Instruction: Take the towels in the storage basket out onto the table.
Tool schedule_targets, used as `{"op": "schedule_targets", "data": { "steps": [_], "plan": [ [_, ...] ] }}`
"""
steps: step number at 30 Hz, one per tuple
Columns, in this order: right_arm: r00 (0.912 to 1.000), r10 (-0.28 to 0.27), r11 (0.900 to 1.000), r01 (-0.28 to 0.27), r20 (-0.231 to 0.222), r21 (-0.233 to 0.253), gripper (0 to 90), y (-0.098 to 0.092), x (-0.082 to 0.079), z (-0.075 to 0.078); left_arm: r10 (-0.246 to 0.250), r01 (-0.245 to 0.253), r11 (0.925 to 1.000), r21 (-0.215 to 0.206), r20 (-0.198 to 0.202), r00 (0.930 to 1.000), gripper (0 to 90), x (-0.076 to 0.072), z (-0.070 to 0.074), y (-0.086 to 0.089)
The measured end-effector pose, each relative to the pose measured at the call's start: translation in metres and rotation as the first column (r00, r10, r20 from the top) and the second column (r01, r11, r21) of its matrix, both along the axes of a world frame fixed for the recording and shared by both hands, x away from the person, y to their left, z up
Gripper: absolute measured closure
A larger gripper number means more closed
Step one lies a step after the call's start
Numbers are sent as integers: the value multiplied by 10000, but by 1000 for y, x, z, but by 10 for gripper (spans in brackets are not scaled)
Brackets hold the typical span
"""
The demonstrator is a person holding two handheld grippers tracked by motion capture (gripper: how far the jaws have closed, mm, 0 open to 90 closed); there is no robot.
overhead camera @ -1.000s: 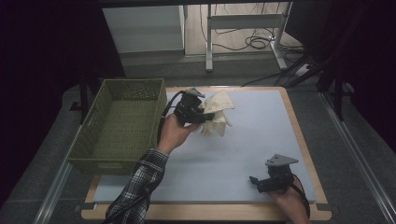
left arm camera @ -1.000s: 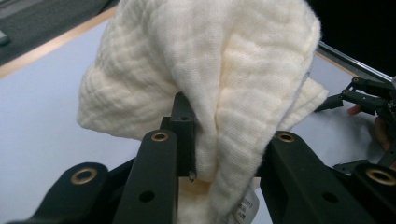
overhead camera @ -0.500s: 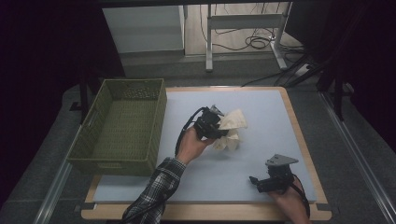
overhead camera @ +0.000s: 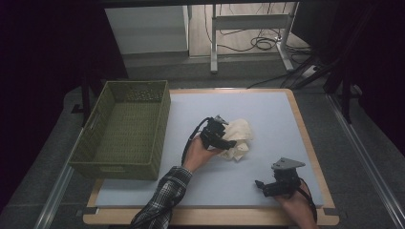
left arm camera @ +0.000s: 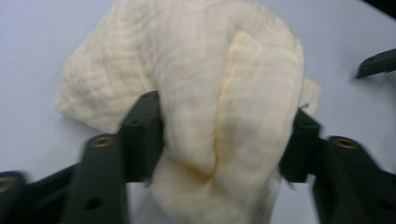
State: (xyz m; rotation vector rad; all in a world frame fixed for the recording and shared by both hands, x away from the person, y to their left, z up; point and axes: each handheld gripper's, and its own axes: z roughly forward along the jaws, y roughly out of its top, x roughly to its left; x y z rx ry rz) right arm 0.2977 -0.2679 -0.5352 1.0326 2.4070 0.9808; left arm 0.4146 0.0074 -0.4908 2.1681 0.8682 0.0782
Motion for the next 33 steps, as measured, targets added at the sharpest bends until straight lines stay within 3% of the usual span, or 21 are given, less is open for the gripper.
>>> {"op": "schedule_targets", "data": {
  "steps": [5, 11, 13, 18, 22, 23, 24, 26, 28, 33],
  "plan": [
    [10000, -2, 10000, 2, -10, 7, 18, 0, 0, 0, -13, 16, 9999, -120, 275, 9996, 332, -11, 11, 14],
    [10000, -3, 10000, 3, -9, 27, 18, 0, 0, 0, -142, 144, 9999, -27, 576, 9982, 404, -21, 13, 24],
    [10000, -2, 10000, 3, -9, 25, 18, 0, 0, 0, -204, 215, 9996, -207, 530, 9984, 429, -23, 13, 24],
    [10000, -6, 10000, 6, -15, 31, 19, 0, 0, 0, -449, 457, 9989, -93, 774, 9960, 452, -22, 14, 12],
    [10000, -31, 10000, 31, -35, 38, 24, 0, 0, 0, -466, 428, 9984, 379, 1048, 9934, 538, -18, 14, -4],
    [10000, -41, 10000, 41, -37, 48, 27, 0, 0, 0, -491, 421, 9970, 656, 1091, 9928, 557, -16, 13, -8],
    [10000, -49, 10000, 49, -48, 63, 34, 0, 0, 1, -389, 318, 9968, 728, 989, 9943, 595, -13, 10, -12],
    [9999, -152, 9998, 152, -24, 102, 74, -1, 0, 2, -479, 369, 9940, 1029, 1064, 9932, 692, -10, 7, -15],
    [9997, -255, 9996, 254, 18, 158, 135, -3, 0, 3, -443, 324, 9939, 1057, 1128, 9926, 824, -9, 6, -14],
    [9985, -538, 9982, 541, -107, 242, 344, -8, 5, 9, -166, 72, 9971, 754, 1248, 9920, 861, -10, 10, -2]
  ]
}}
